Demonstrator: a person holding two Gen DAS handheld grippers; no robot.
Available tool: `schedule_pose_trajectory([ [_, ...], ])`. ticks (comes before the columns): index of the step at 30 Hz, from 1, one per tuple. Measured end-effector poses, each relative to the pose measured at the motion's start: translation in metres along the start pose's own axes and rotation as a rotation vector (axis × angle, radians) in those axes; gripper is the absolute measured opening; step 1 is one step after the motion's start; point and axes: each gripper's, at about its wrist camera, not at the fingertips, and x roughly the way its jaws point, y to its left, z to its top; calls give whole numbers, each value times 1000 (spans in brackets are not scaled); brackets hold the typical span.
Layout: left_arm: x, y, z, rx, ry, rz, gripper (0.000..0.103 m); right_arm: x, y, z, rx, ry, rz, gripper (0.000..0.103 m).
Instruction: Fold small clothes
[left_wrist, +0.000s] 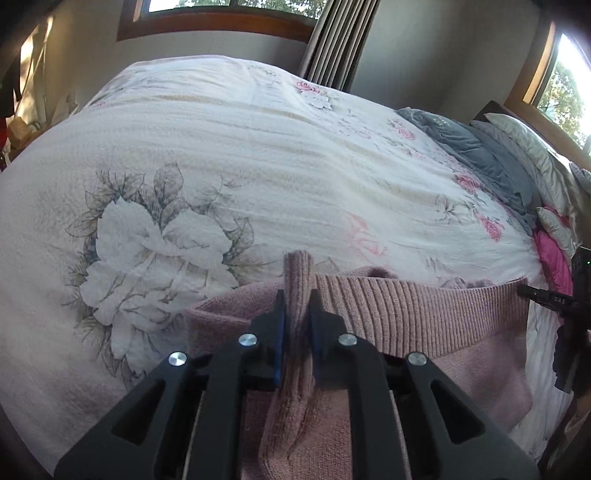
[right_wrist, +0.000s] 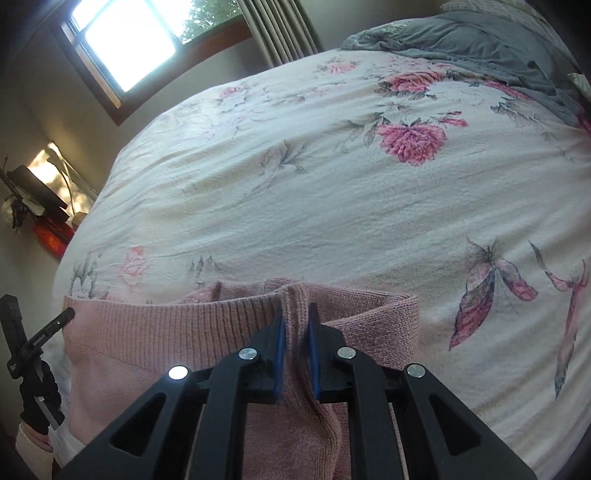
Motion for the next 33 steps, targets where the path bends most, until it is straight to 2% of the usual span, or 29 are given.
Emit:
schedule_pose_trajectory([
  [1, 1, 3, -2, -2, 7, 10, 17, 1, -2, -2, 3, 3, -8, 30],
  [3, -5, 9, -7, -3, 3, 27, 21, -5, -4, -8, -13, -14, -12, 43],
  [4, -10, 13, -11, -7, 3, 31, 26, -11, -5, -12, -20, -26, -19, 46],
  [6, -22, 25, -21, -34, 12, 21, 26, -24, -8, -24, -17, -27, -1, 50],
  [10, -56, 30, -66, -67, 56, -78, 29, -56, -7, -69, -48, -21, 63, 55],
  [11, -65, 27, -80, -48, 64, -85, 30, -63, -6, -83, -56, -16, 72, 57],
  [13, -82, 19, -107, -26, 70, -94, 41, -74, -6, -112, -57, 0, 106, 58],
  [16, -97, 14, -140, -45, 71, -115, 42, -79, -7, -149, -41, 35, 144, 58],
  [18, -99, 12, -157, -70, 78, -115, 41, -77, -9, -166, -33, 54, 133, 58],
  [20, -96, 10, -163, -89, 95, -106, 35, -68, -13, -176, -12, 79, 131, 57],
  [22, -91, 6, -165, -98, 109, -98, 12, -61, -16, -181, 14, 99, 174, 33],
  [24, -90, 5, -165, -97, 111, -77, 9, -59, -14, -183, 18, 103, 179, 23],
  [28, -96, 2, -164, -68, 111, -64, 7, -74, -15, -180, 39, 79, 218, 13],
  [30, -92, 3, -166, -55, 133, -39, 7, -80, -13, -177, 12, 78, 179, 9],
  [33, -79, 9, -173, -46, 160, -18, 8, -66, -13, -182, -14, 129, 94, 9],
])
